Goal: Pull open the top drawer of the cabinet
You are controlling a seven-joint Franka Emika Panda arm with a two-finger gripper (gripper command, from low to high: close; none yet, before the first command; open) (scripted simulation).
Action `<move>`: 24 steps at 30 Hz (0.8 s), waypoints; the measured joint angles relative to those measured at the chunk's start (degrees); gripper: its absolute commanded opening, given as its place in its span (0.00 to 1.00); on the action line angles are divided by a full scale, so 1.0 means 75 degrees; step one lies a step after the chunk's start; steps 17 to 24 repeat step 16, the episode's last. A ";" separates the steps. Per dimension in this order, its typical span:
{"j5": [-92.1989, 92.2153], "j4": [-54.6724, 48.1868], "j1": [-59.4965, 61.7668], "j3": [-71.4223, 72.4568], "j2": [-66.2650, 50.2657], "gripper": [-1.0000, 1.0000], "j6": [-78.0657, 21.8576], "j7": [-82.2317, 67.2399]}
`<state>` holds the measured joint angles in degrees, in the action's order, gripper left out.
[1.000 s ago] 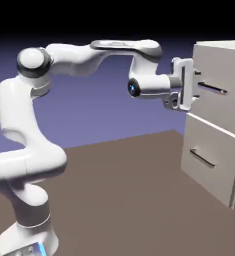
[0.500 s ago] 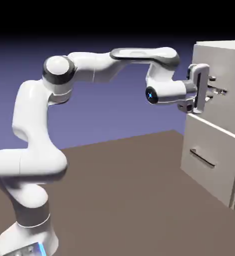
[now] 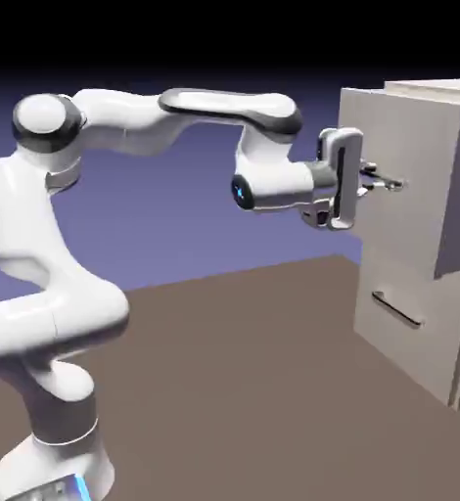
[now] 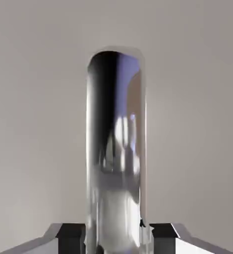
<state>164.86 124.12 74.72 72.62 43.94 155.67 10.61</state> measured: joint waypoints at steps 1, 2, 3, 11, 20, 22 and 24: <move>-0.0031 0.0219 -0.0277 -0.0213 0.0076 0.00 -0.0017 0.0036; -0.0066 0.0439 -0.0554 -0.0424 0.0161 0.00 -0.0029 0.0077; -0.0105 0.0660 -0.0830 -0.0632 0.0254 0.00 -0.0038 0.0123; -0.0474 0.2168 -0.2727 -0.1977 0.1087 1.00 0.0064 0.0521; -0.0759 0.2986 -0.3834 -0.2672 0.1683 1.00 0.0311 0.0757; -0.0759 0.2986 -0.3834 -0.2672 0.1683 1.00 0.0311 0.0757; -0.0759 0.2986 -0.3834 -0.2672 0.1683 1.00 0.0311 0.0757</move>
